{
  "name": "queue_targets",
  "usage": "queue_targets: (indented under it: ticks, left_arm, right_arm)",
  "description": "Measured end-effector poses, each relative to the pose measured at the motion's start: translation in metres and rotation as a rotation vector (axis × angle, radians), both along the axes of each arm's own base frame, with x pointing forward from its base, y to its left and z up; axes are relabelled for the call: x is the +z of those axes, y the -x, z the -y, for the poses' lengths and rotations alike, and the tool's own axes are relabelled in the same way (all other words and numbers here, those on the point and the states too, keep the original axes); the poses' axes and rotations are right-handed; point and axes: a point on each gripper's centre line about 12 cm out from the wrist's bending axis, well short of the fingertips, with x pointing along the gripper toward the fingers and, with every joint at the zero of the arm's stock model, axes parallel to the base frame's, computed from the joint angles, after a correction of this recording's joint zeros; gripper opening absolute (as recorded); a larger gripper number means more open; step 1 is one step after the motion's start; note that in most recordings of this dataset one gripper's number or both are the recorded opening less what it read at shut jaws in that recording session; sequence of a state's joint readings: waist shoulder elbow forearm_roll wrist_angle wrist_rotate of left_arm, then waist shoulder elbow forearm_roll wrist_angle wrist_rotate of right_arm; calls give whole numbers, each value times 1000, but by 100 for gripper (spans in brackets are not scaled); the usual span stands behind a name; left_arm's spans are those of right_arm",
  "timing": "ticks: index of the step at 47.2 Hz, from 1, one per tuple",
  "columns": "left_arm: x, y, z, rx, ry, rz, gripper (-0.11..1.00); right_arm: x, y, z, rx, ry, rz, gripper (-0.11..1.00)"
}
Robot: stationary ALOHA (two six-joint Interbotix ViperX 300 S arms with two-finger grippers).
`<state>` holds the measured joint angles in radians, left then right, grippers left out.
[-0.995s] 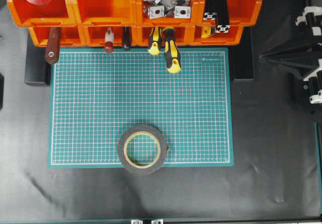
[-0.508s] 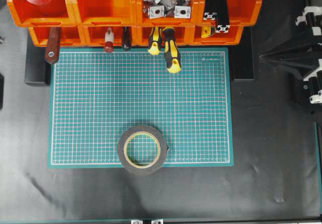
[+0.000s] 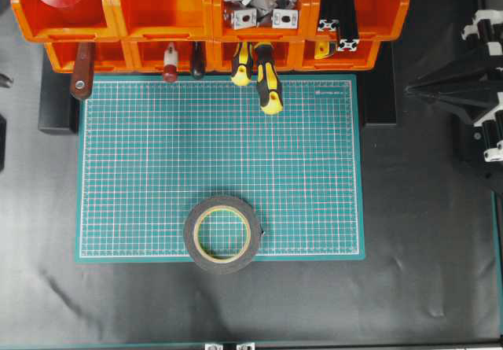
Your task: Pick foam from container rack with left arm.
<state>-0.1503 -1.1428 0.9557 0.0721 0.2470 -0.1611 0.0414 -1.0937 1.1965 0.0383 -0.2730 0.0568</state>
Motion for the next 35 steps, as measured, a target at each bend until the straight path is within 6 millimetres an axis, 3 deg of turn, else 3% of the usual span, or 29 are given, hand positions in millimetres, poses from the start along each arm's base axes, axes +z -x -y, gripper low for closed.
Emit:
queue_targets:
  ticks: [35]
  left_arm:
    - [-3,0,1,-10,6,33,69]
  right_arm:
    - [0,0,0,0,3,2,1]
